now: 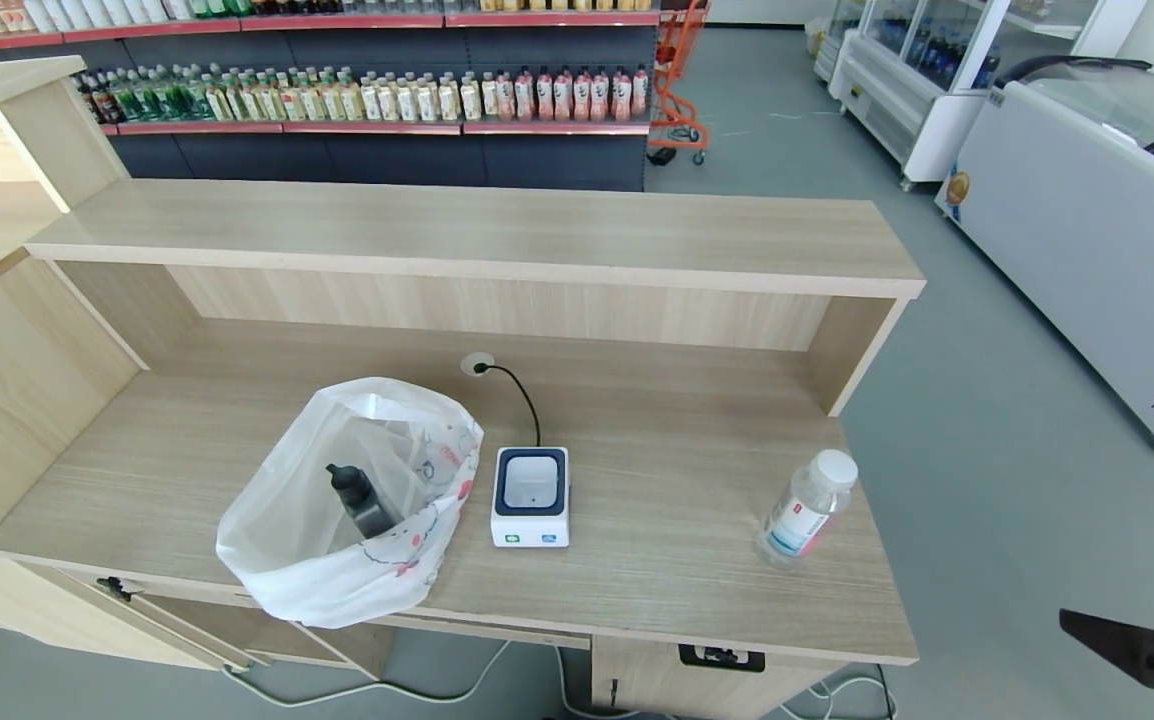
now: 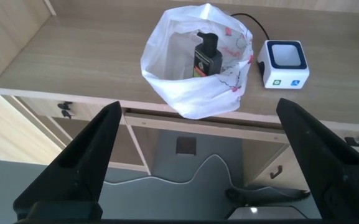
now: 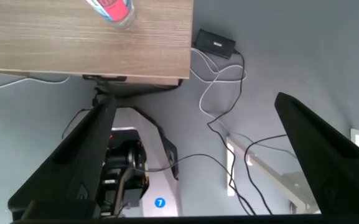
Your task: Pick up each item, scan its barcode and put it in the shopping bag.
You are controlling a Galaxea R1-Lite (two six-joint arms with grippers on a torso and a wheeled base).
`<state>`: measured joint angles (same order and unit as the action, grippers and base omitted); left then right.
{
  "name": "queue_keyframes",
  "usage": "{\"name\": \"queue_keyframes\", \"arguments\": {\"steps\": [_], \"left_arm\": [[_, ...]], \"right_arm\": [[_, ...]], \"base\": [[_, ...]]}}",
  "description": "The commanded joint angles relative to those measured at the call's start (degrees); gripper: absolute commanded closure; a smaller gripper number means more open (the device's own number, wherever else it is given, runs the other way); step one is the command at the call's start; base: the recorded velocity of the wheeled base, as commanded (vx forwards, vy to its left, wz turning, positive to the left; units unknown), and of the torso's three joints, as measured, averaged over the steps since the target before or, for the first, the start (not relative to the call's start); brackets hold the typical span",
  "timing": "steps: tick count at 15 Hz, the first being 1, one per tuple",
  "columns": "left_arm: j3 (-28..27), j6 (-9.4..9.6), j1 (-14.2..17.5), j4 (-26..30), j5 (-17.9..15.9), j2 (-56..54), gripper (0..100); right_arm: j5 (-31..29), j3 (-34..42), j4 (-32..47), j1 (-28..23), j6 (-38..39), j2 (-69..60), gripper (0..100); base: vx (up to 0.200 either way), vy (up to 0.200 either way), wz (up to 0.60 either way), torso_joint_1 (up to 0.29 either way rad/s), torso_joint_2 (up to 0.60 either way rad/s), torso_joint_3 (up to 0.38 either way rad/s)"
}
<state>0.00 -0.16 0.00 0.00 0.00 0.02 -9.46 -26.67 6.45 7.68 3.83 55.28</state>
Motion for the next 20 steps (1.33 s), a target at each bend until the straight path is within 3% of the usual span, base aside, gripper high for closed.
{"name": "queue_keyframes", "arguments": {"steps": [1,3,7,8,13,16,20], "left_arm": [[0.0,-0.02,0.0,-0.1,0.0,0.0,0],[0.0,-0.02,0.0,0.0,0.0,0.0,0],[0.0,-0.02,0.0,0.0,0.0,0.0,0],[0.0,-0.02,0.0,-0.1,0.0,0.0,0],[0.0,-0.02,0.0,0.0,0.0,0.0,0],[0.0,-0.02,0.0,-0.1,0.0,0.0,0],[0.0,-0.02,0.0,-0.1,0.0,0.0,0]], "right_arm": [[-2.1,4.8,-5.9,-0.6,-1.1,6.4,0],[-3.2,8.9,-16.7,-0.6,-3.6,11.6,0],[-1.5,12.0,-26.7,0.3,-3.3,17.9,0],[-0.8,13.9,-32.1,1.3,-3.5,21.1,0],[-0.8,14.4,-48.6,7.3,-4.1,32.8,0],[-1.0,14.6,-58.9,8.6,-8.2,39.5,0],[-1.1,14.8,-63.8,8.6,-10.9,43.9,0]], "base": [[0.000,0.000,0.00,0.000,0.00,0.000],[0.000,0.000,0.00,0.000,0.00,0.000],[0.000,0.000,0.00,0.000,0.00,0.000],[0.000,0.000,0.00,0.000,0.00,0.000],[0.000,0.000,0.00,0.000,0.00,0.000],[0.000,0.000,0.00,0.000,0.00,0.000],[0.000,0.000,0.00,0.000,0.00,0.000]]}}
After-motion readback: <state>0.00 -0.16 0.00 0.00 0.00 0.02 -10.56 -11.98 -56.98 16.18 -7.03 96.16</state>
